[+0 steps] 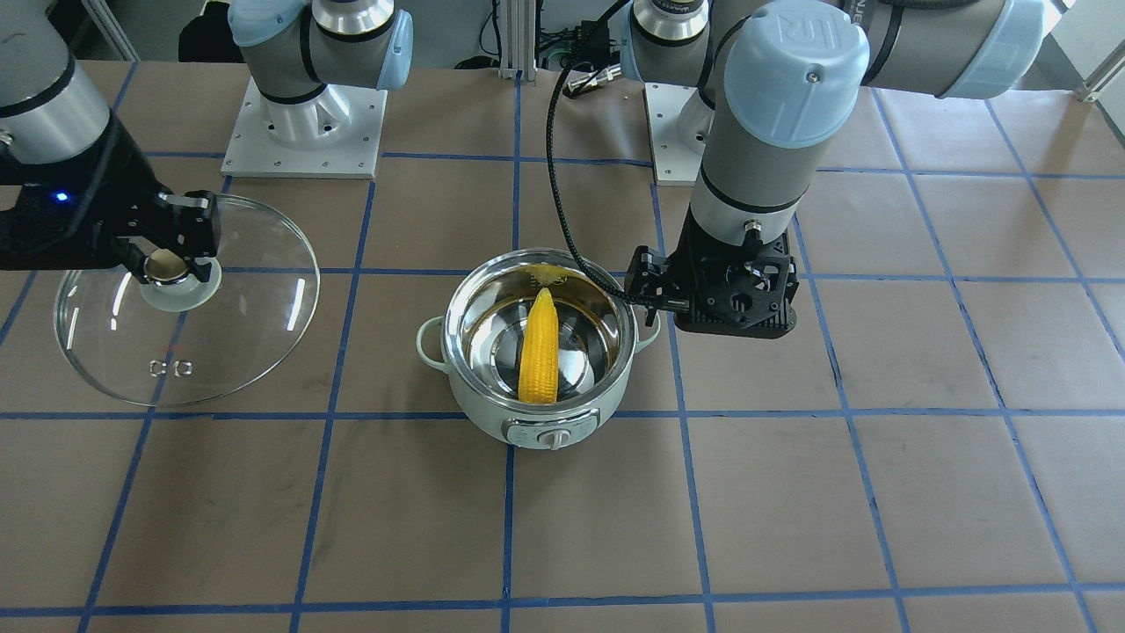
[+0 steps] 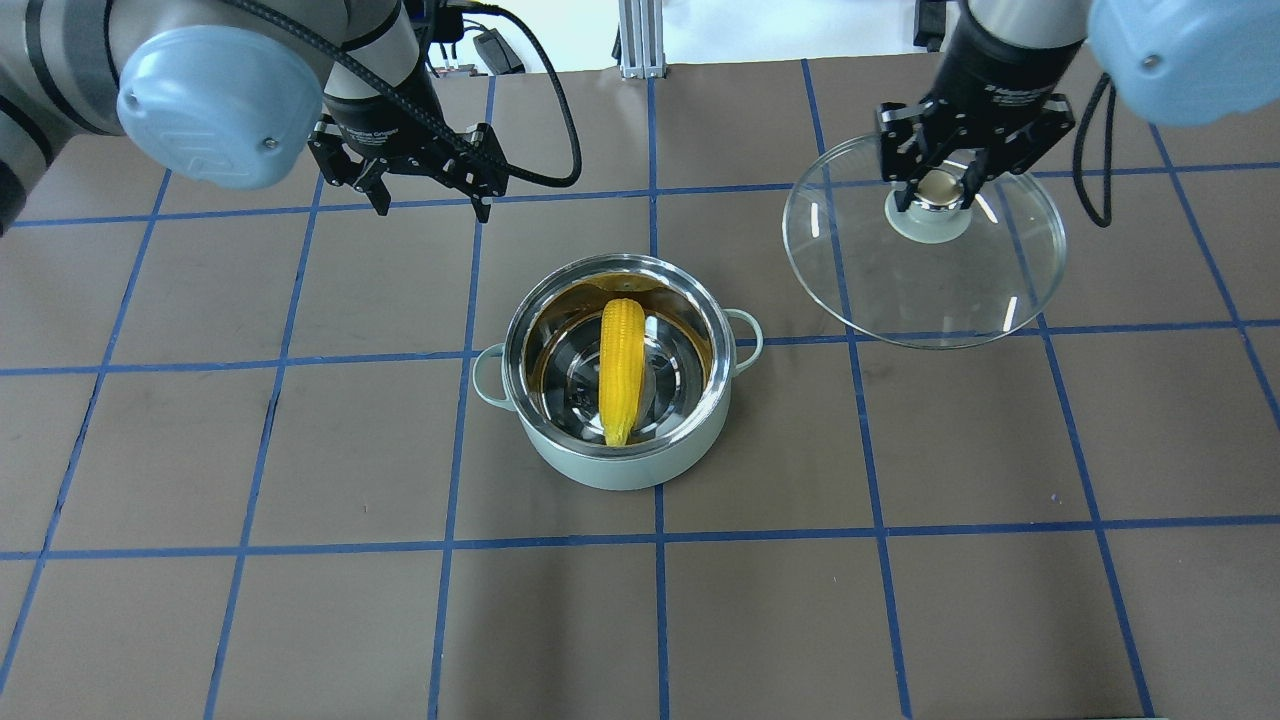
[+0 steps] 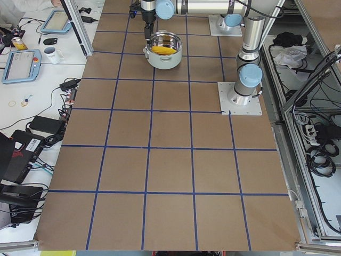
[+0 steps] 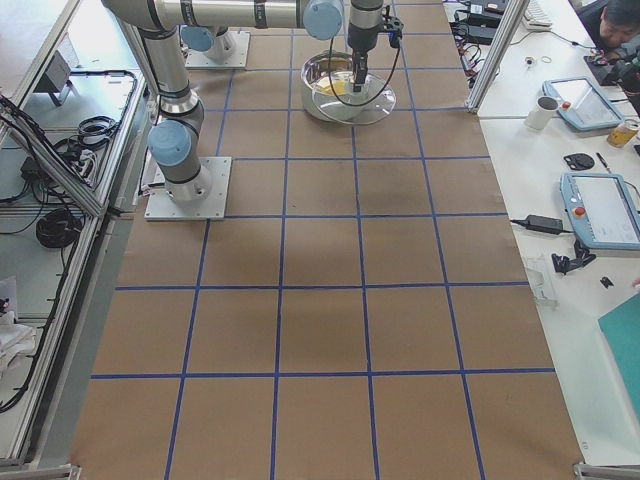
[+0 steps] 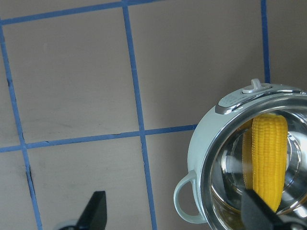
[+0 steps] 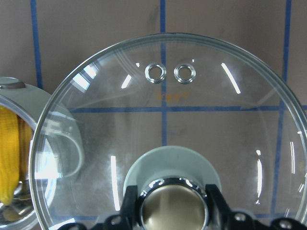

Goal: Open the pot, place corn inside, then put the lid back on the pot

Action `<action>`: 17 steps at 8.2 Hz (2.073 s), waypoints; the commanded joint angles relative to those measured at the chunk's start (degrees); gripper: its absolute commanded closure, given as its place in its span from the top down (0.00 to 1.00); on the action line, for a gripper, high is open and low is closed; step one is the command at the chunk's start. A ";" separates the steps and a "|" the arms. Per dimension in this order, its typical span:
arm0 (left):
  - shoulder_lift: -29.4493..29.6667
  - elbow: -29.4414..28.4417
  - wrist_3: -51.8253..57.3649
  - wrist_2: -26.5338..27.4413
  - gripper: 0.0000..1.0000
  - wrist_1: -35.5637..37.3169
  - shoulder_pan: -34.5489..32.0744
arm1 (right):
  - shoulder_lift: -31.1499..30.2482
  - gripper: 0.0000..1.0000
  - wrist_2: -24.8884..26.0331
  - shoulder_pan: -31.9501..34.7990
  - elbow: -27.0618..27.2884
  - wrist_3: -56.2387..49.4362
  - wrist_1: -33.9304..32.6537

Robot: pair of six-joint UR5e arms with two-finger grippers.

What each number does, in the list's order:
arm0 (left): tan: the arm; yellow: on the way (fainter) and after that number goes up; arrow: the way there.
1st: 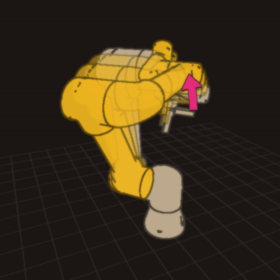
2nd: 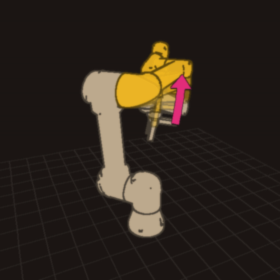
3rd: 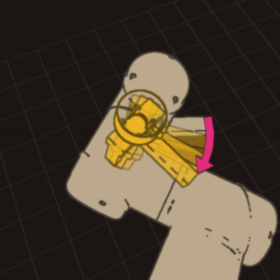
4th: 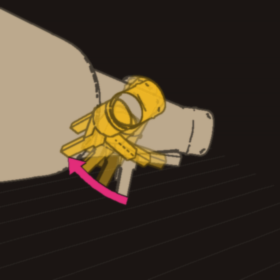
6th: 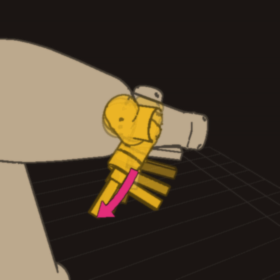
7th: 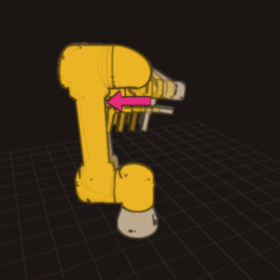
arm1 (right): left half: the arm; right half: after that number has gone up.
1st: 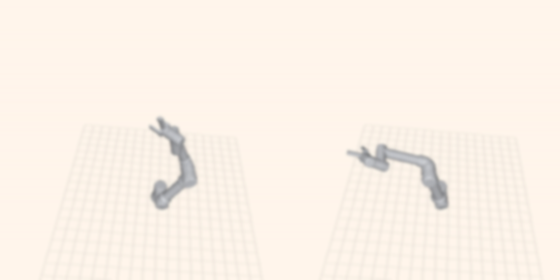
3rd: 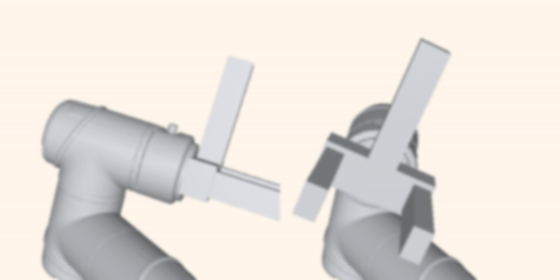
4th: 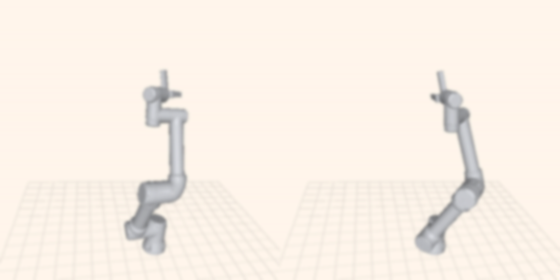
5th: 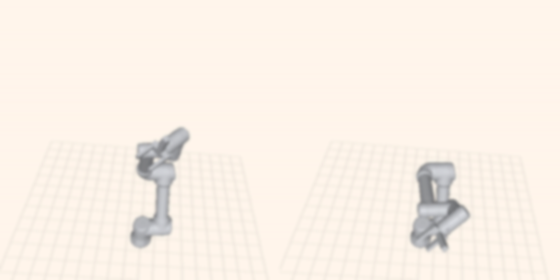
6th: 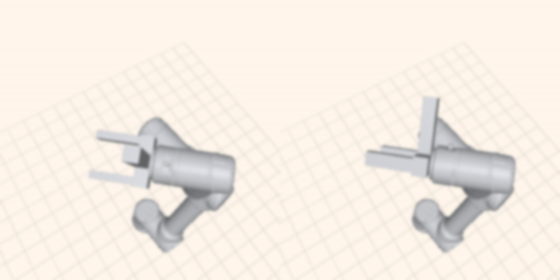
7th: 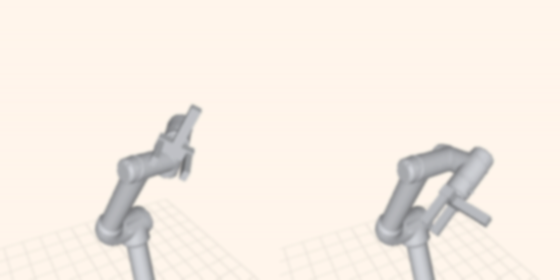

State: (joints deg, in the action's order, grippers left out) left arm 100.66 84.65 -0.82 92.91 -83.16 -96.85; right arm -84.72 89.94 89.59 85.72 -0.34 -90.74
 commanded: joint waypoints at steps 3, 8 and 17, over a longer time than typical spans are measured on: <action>-0.38 -1.42 8.06 -0.36 1.00 -0.95 12.79 | 5.26 0.00 -2.12 13.57 0.06 19.11 -7.51; 0.85 -1.33 18.48 -0.19 1.00 1.77 17.31 | 10.80 0.00 -2.31 24.83 0.15 34.77 -14.63; 1.29 -1.24 17.43 -0.36 1.00 4.85 17.31 | 13.53 0.00 -2.22 27.04 2.25 38.58 -16.57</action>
State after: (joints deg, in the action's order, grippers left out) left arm 101.75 83.44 16.73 92.38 -78.56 -79.54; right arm -71.25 87.66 116.63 87.25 38.11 -107.12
